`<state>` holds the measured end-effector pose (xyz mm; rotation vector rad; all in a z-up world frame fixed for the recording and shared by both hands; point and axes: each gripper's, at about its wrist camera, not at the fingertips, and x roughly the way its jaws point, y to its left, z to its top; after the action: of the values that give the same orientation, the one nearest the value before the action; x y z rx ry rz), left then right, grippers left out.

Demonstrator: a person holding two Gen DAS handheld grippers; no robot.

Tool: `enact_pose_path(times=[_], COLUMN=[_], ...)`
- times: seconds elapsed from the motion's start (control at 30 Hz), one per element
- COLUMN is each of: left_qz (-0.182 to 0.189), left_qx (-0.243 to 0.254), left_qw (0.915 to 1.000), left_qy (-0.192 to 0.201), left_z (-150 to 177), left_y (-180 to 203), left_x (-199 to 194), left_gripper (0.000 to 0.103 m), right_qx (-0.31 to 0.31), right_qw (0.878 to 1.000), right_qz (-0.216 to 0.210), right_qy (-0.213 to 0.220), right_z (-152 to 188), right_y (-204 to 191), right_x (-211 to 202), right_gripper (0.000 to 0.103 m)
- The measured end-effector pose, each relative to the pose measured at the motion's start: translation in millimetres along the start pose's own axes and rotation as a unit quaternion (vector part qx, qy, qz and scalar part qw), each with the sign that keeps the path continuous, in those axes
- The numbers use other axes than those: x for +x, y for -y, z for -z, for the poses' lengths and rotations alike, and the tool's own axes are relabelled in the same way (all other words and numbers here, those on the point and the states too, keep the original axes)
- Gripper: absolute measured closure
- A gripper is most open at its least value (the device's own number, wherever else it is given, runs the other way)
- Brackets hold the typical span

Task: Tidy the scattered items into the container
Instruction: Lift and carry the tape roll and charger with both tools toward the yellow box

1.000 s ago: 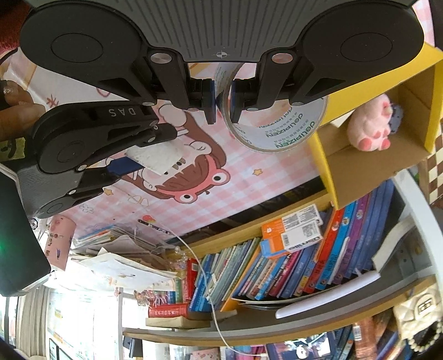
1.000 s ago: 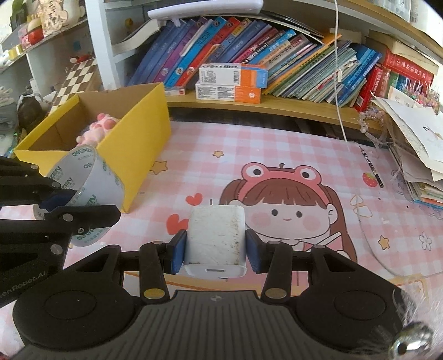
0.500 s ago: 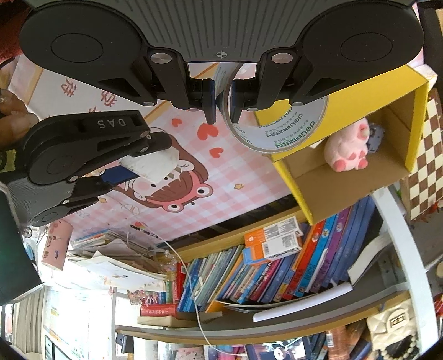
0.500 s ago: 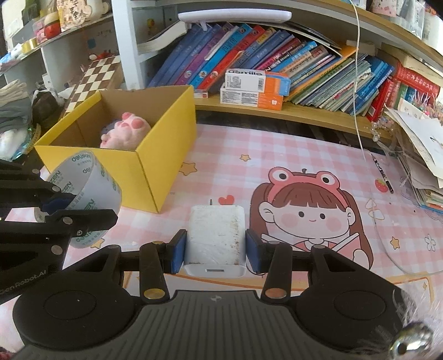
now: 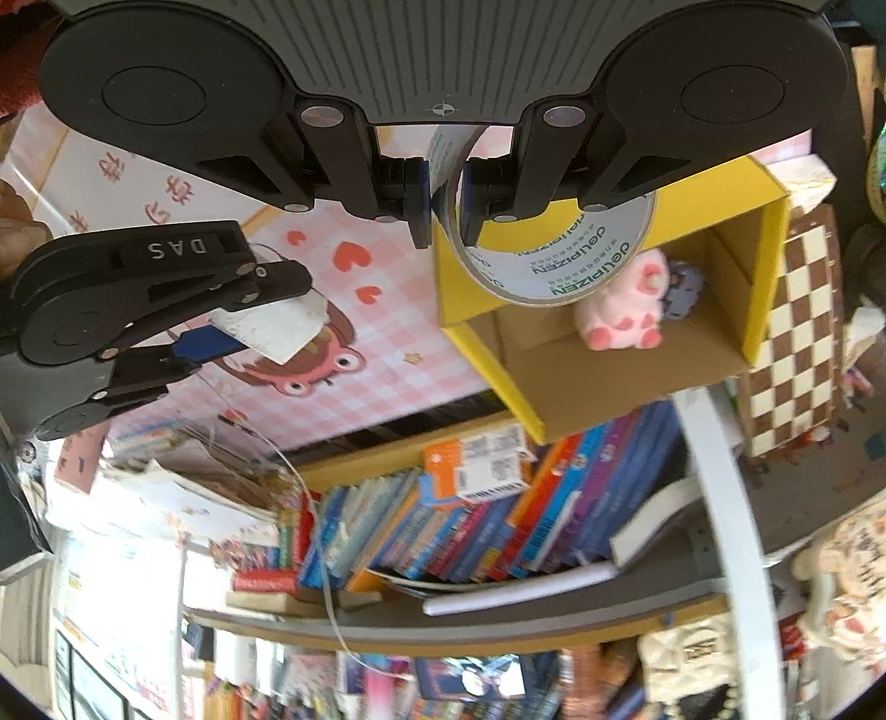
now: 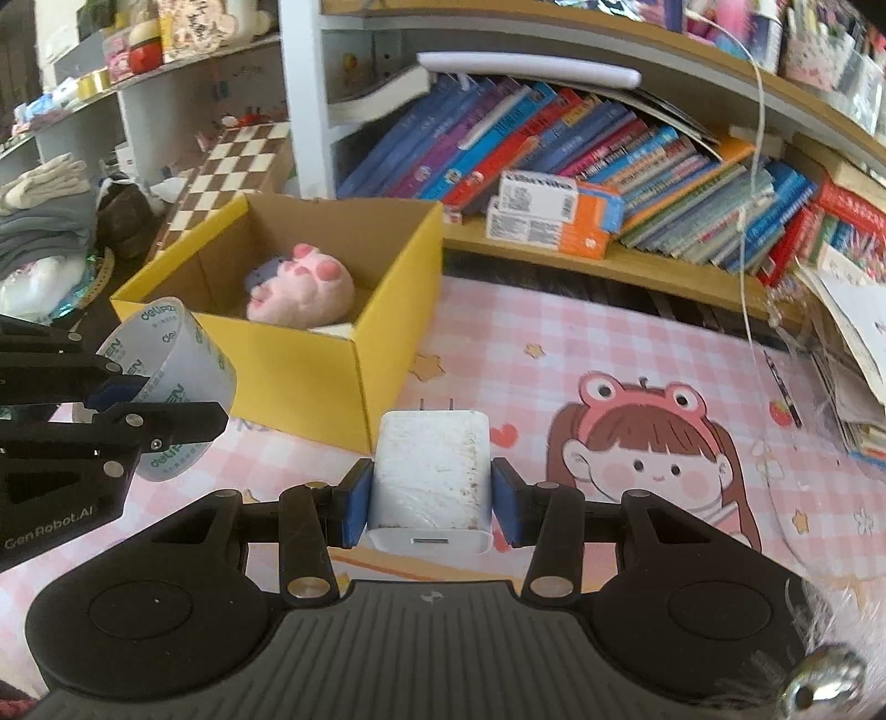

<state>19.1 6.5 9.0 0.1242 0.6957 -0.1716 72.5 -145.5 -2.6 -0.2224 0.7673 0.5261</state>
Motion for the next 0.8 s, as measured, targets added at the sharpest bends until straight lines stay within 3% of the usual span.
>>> enact_pose_path(times=[0.8], left_qz=[-0.037], left_qx=[-0.052], left_qw=[0.9976], left_qy=[0.028], left_z=[-1.5], left_y=[-62.4], left_x=[-3.4], left_gripper=[0.094], right_qx=[-0.06], right_qw=[0.998], right_qz=[-0.019], right_qy=[0.011], right_z=[-39.3], right_y=[-39.2], right_x=[12.5], right_gripper=[0.061])
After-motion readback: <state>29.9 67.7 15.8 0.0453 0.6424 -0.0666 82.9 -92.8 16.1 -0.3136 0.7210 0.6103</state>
